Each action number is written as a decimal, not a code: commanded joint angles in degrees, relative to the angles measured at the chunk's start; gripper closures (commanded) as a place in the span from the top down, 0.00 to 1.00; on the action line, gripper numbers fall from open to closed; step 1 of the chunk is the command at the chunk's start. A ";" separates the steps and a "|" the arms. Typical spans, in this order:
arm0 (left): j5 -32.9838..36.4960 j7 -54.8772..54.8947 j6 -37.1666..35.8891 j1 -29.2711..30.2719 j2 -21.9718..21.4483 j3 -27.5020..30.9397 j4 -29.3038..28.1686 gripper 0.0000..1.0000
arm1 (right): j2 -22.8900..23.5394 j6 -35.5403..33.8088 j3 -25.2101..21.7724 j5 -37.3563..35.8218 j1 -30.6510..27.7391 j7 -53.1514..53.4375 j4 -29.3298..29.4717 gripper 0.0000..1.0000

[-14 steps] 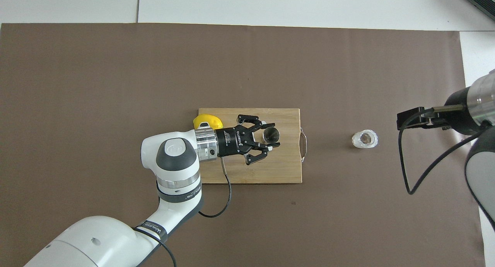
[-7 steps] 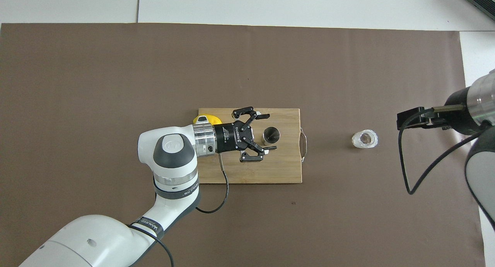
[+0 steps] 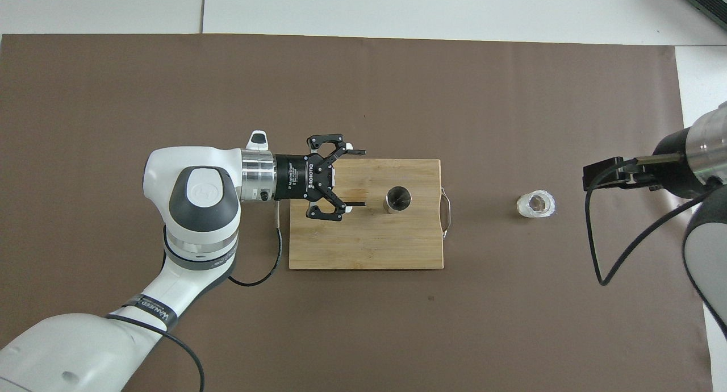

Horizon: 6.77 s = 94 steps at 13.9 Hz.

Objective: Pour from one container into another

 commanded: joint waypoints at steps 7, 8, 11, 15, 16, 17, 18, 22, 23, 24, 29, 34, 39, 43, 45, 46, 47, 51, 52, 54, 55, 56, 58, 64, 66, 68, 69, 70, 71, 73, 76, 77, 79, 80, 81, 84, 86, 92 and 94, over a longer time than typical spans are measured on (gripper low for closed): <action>42.54 -0.07 -11.36 5.58 -1.15 -0.47 10.50 1.00 | -1.23 0.01 0.44 1.43 -1.06 -1.66 -1.30 1.00; 45.36 0.02 -11.54 5.58 -1.24 -0.47 11.30 1.00 | -1.23 0.19 0.44 1.43 -1.06 -1.75 -1.38 1.00; 51.79 0.20 -11.45 5.67 -1.68 -0.38 12.27 1.00 | -1.32 0.28 0.44 1.43 -1.06 -1.93 -1.56 1.00; 62.16 9.46 -11.36 6.89 -3.78 -0.12 12.80 1.00 | -1.66 1.32 0.36 1.51 -1.15 -4.64 -2.52 1.00; 63.14 15.52 -11.45 7.25 -4.31 -0.03 12.71 1.00 | -1.75 2.11 0.36 1.51 -1.23 -6.04 -3.14 1.00; 64.28 19.84 -11.54 7.60 -4.49 0.58 12.80 1.00 | -2.10 3.08 0.27 1.60 -1.24 -8.15 -3.75 1.00; 65.77 22.24 -11.45 7.78 -5.10 0.67 12.71 1.00 | -2.37 4.22 0.27 1.60 -1.24 -10.52 -4.54 1.00; 73.85 36.99 -11.54 9.89 -6.86 0.76 12.80 1.00 | -3.25 6.34 0.18 1.60 -2.02 -16.60 -6.75 1.00; 75.52 39.46 -11.63 10.50 -7.21 1.11 12.89 1.00 | -3.25 6.34 0.18 1.60 -2.64 -16.69 -6.66 1.00; 77.45 40.36 -12.67 10.59 -7.83 1.29 14.02 1.00 | -3.25 6.34 0.18 1.60 -3.16 -16.69 -7.01 1.00; 81.51 41.42 -24.53 11.73 -10.02 2.25 22.47 1.00 | -3.08 11.69 0.09 5.63 -4.13 -37.90 -11.83 1.00; 84.94 44.83 -28.59 11.82 -14.60 2.78 22.38 1.00 | -2.02 19.33 0.09 12.13 -8.17 -64.54 -18.95 1.00; 84.59 50.30 -25.53 14.71 -19.87 5.60 13.00 1.00 | 6.23 24.09 0.09 22.42 -14.06 -98.11 -21.16 1.00; 84.85 49.95 -25.69 14.20 -19.79 5.68 13.07 1.00 | 8.79 24.88 0.09 24.18 -14.33 -112.74 -22.73 1.00; 84.85 50.03 -26.39 14.11 -19.79 5.69 13.06 1.00 | 11.50 25.15 0.18 27.34 -15.90 -119.75 -23.36 1.00; 84.85 50.12 -25.87 14.02 -19.61 5.69 13.33 1.00 | 12.56 25.15 0.09 28.22 -16.00 -121.96 -23.36 1.00; 84.85 50.03 -25.52 14.02 -19.35 5.69 13.85 1.00 | 14.22 25.15 0.18 28.41 -16.00 -124.77 -22.92 1.00; 84.68 49.95 -25.51 14.46 -19.52 5.60 13.77 1.00 | 20.74 24.71 0.18 33.33 -17.32 -136.22 -20.37 1.00; 84.68 49.95 -25.51 14.11 -19.61 5.60 13.77 1.00 | 21.09 24.71 0.18 33.33 -17.41 -136.66 -20.37 1.00; 84.68 49.77 -25.78 14.19 -19.61 5.60 13.77 1.00 | 21.62 24.62 0.36 33.68 -17.15 -137.89 -20.54 1.00; 84.68 49.68 -26.21 14.63 -19.70 5.60 13.51 1.00 | 22.06 24.62 0.36 34.55 -16.80 -139.20 -20.72 1.00; 84.68 49.68 -26.39 14.81 -19.70 5.68 13.50 1.00 | 22.41 24.53 0.36 35.34 -16.70 -140.00 -20.98 1.00; 84.68 49.68 -26.39 14.90 -19.70 5.69 13.50 1.00 | 22.41 24.71 0.36 36.23 -16.27 -140.18 -22.03 1.00; 84.68 49.59 -26.48 14.81 -19.70 5.60 13.50 1.00 | 22.06 24.89 0.27 37.55 -16.00 -140.27 -23.88 0.93; 84.59 49.33 -26.48 14.81 -19.79 5.60 13.50 1.00 | 22.06 24.80 0.36 37.55 -16.00 -140.27 -23.88 0.59; 84.68 49.94 -27.97 14.55 -19.70 5.42 13.85 1.00 | 21.98 24.71 0.36 37.55 -16.00 -139.92 -23.88 0.27; 84.68 50.03 -29.37 14.11 -19.26 5.51 14.64 1.00 | 21.98 24.71 0.36 37.55 -16.00 -139.92 -23.80 0.13; 84.42 50.03 -30.51 13.41 -18.39 5.68 16.56 1.00 | 22.06 24.71 0.44 37.55 -16.00 -139.83 -23.62 0.11; 84.24 50.03 -31.57 12.36 -16.46 5.86 18.67 1.00 | 22.06 24.71 0.62 37.64 -16.00 -139.74 -23.45 0.10; 84.41 49.95 -32.02 12.87 -15.92 5.78 19.39 1.00 | 21.71 24.71 0.88 38.08 -16.00 -137.73 -22.92 0.10; 84.33 49.33 -30.17 15.06 -17.84 5.07 16.33 1.00 | 19.09 24.97 1.06 38.08 -13.29 -132.38 -22.13 0.09; 84.33 49.50 -30.17 15.86 -17.94 4.72 16.14 1.00 | 17.25 24.97 1.06 37.99 -11.62 -129.05 -22.13 0.09; 84.24 48.98 -29.91 15.95 -17.85 4.81 16.40 1.00 | 14.69 25.06 0.97 37.29 -8.54 -122.02 -22.13 0.09; 84.07 48.63 -30.00 15.87 -17.85 4.81 16.40 1.00 | 13.46 25.06 0.97 37.11 -6.88 -118.42 -22.13 0.09; 83.98 48.19 -29.91 15.86 -17.85 4.81 16.93 1.00 | 12.58 25.23 0.89 36.76 -5.47 -115.16 -22.04 0.10; 80.99 48.10 -29.29 15.87 -17.85 4.89 17.72 1.00 | 10.82 27.78 0.97 33.08 -0.81 -105.41 -21.43 0.10; 81.16 48.80 -30.08 15.69 -17.94 4.98 17.55 1.00 | 11.25 27.87 1.06 29.48 1.57 -99.34 -19.06 0.10; 81.43 48.98 -30.96 15.60 -18.29 4.98 17.11 1.00 | 11.95 32.00 1.06 19.81 10.27 -87.46 -17.21 0.10; 81.43 48.89 -30.96 15.69 -18.29 5.07 17.11 1.00 | 12.13 31.57 1.06 16.82 11.94 -84.91 -15.81 0.10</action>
